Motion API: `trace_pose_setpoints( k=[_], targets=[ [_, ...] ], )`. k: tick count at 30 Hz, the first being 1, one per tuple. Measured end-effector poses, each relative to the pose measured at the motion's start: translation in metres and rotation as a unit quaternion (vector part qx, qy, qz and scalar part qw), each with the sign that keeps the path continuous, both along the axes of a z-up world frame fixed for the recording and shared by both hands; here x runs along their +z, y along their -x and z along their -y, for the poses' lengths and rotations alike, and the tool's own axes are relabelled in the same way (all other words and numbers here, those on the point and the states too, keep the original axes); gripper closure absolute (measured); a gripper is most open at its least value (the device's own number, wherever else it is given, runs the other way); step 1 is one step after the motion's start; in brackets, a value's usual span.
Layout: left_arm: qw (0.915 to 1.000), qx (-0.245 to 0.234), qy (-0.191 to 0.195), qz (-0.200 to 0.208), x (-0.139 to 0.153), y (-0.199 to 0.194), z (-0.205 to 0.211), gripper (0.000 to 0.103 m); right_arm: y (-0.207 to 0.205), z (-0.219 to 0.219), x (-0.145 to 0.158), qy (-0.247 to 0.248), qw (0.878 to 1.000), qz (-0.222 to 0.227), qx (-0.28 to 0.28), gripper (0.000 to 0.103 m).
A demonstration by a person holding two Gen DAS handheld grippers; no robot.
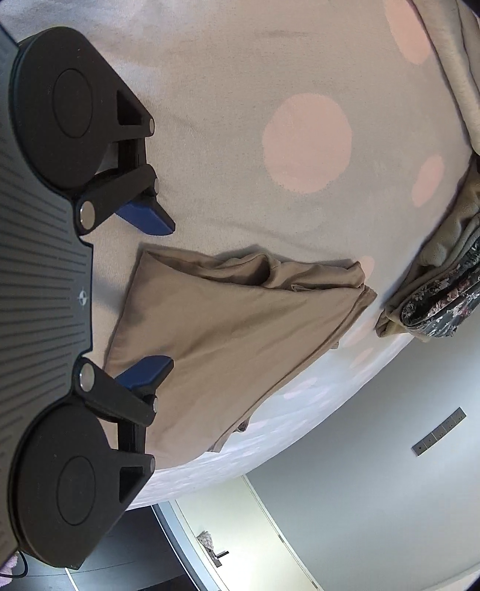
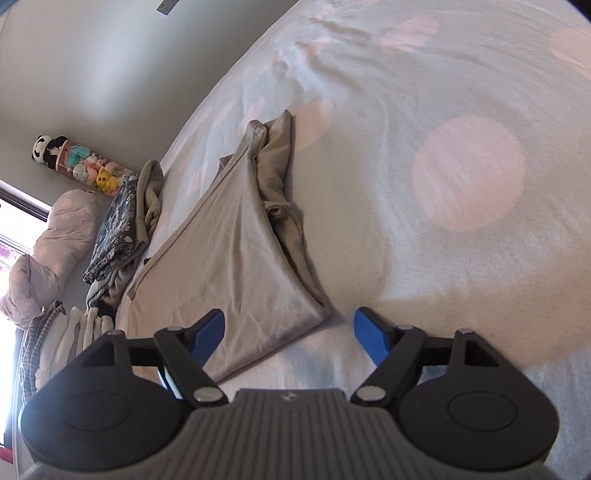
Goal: Fold clothes
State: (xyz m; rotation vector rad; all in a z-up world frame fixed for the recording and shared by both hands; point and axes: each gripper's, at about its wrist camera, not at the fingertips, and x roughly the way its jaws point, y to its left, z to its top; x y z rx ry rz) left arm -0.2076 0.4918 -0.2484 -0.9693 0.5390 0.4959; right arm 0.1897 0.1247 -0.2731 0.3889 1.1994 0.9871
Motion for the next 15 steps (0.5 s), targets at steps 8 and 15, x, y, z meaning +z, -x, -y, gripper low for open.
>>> trace_pose_setpoints(
  k=[8,15],
  targets=[
    [0.9997,-0.012,-0.019,-0.005,0.0035,-0.0034,0.0057,0.026,0.0058,-0.0031,-0.0008,-0.021,0.999,0.010,0.029,0.001],
    [0.9994,-0.017,-0.028,-0.014,0.0056,-0.0054,0.0087,0.026,0.0032,-0.0001,-0.0036,-0.032,0.999,-0.005,0.018,0.001]
  ],
)
